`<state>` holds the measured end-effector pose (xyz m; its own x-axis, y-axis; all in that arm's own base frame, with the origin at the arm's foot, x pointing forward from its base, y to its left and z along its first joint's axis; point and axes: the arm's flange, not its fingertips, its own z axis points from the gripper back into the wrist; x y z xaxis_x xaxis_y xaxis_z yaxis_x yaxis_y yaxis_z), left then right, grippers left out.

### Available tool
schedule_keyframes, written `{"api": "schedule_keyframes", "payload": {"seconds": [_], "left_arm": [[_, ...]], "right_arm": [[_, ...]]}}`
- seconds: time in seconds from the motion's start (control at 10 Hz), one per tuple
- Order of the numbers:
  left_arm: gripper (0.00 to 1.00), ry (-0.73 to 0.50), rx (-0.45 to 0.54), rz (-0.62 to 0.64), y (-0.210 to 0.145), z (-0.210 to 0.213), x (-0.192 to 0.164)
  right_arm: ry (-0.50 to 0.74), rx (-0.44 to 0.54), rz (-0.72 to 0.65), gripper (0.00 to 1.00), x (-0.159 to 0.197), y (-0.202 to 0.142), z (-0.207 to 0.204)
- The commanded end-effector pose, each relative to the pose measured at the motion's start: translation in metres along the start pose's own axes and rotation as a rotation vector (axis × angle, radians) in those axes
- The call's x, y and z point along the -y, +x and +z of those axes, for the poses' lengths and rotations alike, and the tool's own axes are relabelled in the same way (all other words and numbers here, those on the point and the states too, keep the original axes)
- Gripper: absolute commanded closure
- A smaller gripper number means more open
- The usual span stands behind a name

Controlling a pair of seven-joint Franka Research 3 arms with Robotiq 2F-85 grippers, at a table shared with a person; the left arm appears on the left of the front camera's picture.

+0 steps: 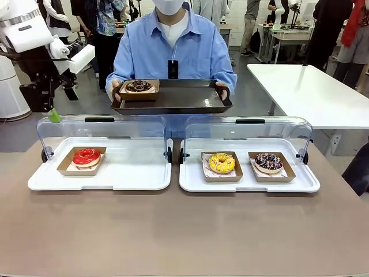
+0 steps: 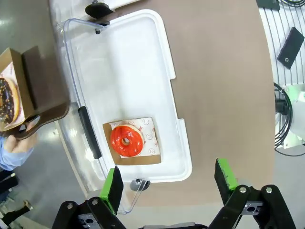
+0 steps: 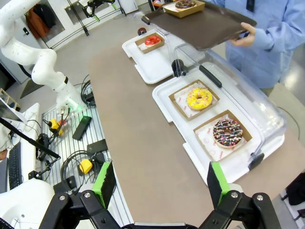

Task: Provide the desired donut to the person.
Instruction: Pick up and lift the Paper togo box containing the Donut pointed at by the person.

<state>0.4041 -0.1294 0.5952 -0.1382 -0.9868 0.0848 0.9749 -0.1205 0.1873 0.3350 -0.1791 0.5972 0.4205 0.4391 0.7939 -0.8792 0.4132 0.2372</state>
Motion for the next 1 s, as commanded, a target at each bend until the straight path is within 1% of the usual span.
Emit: {"api": "schedule_keyframes", "payload": {"seconds": [0.0, 0.4, 0.5, 0.6, 0.7, 0.8, 0.9], "left_arm": [[0.0, 0.007, -0.001, 0.001, 0.001, 0.004, 0.001], [0.0, 0.003, 0.002, -0.004, 0.002, 0.002, 0.0], [0.0, 0.067, 0.151, 0.039, -0.028, 0.008, -0.005], [0.0, 0.067, 0.346, 0.068, -0.066, 0.011, -0.008], [0.0, 0.087, 0.457, 0.111, -0.092, 0.007, 0.002], [0.0, 0.095, 0.565, 0.139, -0.113, -0.002, 0.024], [0.0, 0.057, 0.701, 0.175, -0.14, -0.006, 0.03]], "right_arm": [[0.007, 0.012, 0.007, 0.0, 0.0, 0.001, 0.001], [0.007, 0.012, 0.007, 0.0, 0.0, 0.001, 0.001], [0.007, 0.012, 0.007, 0.0, 0.0, 0.001, 0.001], [0.007, 0.012, 0.007, 0.0, 0.0, 0.001, 0.001], [0.007, 0.012, 0.007, 0.0, 0.0, 0.001, 0.001], [0.007, 0.012, 0.007, 0.0, 0.0, 0.001, 0.001], [0.007, 0.012, 0.007, 0.0, 0.0, 0.001, 0.001]]}}
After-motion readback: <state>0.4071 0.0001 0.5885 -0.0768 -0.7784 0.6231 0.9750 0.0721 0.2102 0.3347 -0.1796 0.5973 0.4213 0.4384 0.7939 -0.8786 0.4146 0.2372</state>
